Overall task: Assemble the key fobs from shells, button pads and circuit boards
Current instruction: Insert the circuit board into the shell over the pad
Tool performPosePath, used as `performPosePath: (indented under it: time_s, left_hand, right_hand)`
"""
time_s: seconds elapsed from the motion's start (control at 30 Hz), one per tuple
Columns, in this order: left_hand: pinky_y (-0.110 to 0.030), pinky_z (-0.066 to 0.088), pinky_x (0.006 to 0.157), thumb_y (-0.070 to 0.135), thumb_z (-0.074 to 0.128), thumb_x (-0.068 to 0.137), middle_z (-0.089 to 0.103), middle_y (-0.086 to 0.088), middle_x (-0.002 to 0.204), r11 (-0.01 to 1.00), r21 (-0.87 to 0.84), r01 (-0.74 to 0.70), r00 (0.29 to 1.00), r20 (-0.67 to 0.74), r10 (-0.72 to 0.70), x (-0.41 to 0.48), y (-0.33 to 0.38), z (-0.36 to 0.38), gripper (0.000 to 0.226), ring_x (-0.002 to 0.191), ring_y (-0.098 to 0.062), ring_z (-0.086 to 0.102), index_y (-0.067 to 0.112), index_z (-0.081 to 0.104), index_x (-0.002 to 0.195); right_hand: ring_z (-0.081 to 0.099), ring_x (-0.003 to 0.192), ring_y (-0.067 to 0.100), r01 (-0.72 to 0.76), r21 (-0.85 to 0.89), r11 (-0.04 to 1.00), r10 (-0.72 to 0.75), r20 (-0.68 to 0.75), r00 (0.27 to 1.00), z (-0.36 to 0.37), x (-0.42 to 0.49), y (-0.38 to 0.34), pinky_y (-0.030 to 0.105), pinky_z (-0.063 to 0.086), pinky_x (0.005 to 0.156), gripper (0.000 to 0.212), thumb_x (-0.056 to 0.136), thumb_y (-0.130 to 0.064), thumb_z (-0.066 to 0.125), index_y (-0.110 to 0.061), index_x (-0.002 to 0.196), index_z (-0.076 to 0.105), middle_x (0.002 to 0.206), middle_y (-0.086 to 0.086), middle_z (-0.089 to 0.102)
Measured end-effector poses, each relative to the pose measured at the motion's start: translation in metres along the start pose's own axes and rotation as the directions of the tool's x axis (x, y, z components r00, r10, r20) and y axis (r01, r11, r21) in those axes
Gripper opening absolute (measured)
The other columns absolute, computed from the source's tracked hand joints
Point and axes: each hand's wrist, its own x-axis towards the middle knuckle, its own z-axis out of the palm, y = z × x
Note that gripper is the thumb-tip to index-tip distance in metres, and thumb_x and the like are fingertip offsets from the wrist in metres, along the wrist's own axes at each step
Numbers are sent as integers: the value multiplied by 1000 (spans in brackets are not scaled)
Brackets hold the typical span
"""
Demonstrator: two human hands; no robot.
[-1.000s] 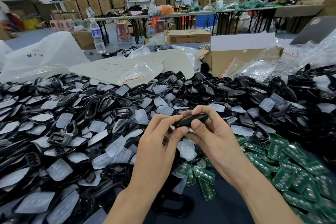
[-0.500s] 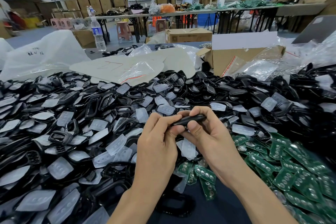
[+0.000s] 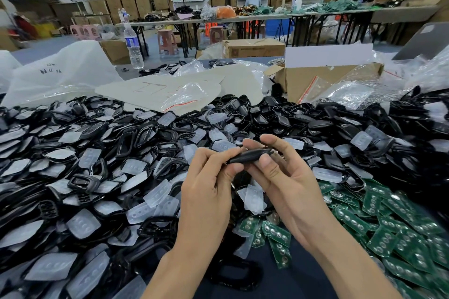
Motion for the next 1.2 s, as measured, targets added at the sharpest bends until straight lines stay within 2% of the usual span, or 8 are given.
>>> performPosePath:
  time_s: [0.13,0.3,0.5,0.63,0.83,0.93,1.03,1.2]
  left_hand:
    - [-7,40,68,22,61,97,51,17,95,1000,6,7,1000,-9,-7,0,-1,0,22,81,-7,57,29,70,115]
    - [-10,42,76,27,64,96,51,19,100,1000,8,15,998,56,-15,0,-1,1,21,90,-6,56,31,69,116]
    - [-26,48,85,31,58,97,54,10,109,992,116,-53,996,83,44,-3,1,3,29,104,-15,56,19,69,121]
    - [-18,48,84,19,61,98,56,13,108,1000,-9,29,998,47,-28,-1,1,2,23,104,-13,60,19,70,119]
    - [-9,45,88,22,57,97,62,13,113,987,-136,85,993,94,-73,0,7,3,25,112,-5,61,19,71,118]
    - [-14,48,89,24,60,95,66,14,114,938,-279,205,973,158,-166,1,9,3,24,114,-9,63,25,72,116]
    - [-24,53,92,16,62,97,70,9,118,885,-363,291,951,213,-225,1,10,2,24,116,-12,65,23,72,117]
    - [-20,53,92,7,64,95,75,11,114,811,-445,379,923,247,-295,0,10,2,25,111,-6,68,18,74,115]
  right_hand:
    - [63,126,25,-20,44,999,21,-5,1000,2,1,-1,28,54,97,36,92,-17,58,-8,126,60,130,14,69]
    - [66,121,24,-39,71,997,42,-46,998,0,4,-3,26,56,91,40,89,-13,58,-5,128,60,127,14,70]
    - [65,122,20,-15,-108,994,15,1,1000,-1,3,8,25,54,94,46,87,-20,69,-12,130,54,129,6,70]
    - [65,122,22,32,-96,995,-35,-25,999,0,2,14,24,53,95,36,82,-32,73,-21,113,58,127,7,71]
    - [72,103,12,100,-291,952,-117,-41,992,1,-2,10,19,54,88,8,89,-29,69,-33,93,64,106,0,77]
    - [72,93,8,131,-387,913,-158,-38,987,3,-4,8,17,54,82,8,89,-27,66,-34,89,62,95,-4,76]
    - [71,100,11,153,-448,881,-179,-15,984,3,-4,7,18,53,87,17,94,-19,64,-35,88,61,103,-1,76]
    - [67,113,10,175,-510,842,-187,29,982,3,-5,6,17,51,91,27,100,-5,58,-29,90,60,119,-8,73]
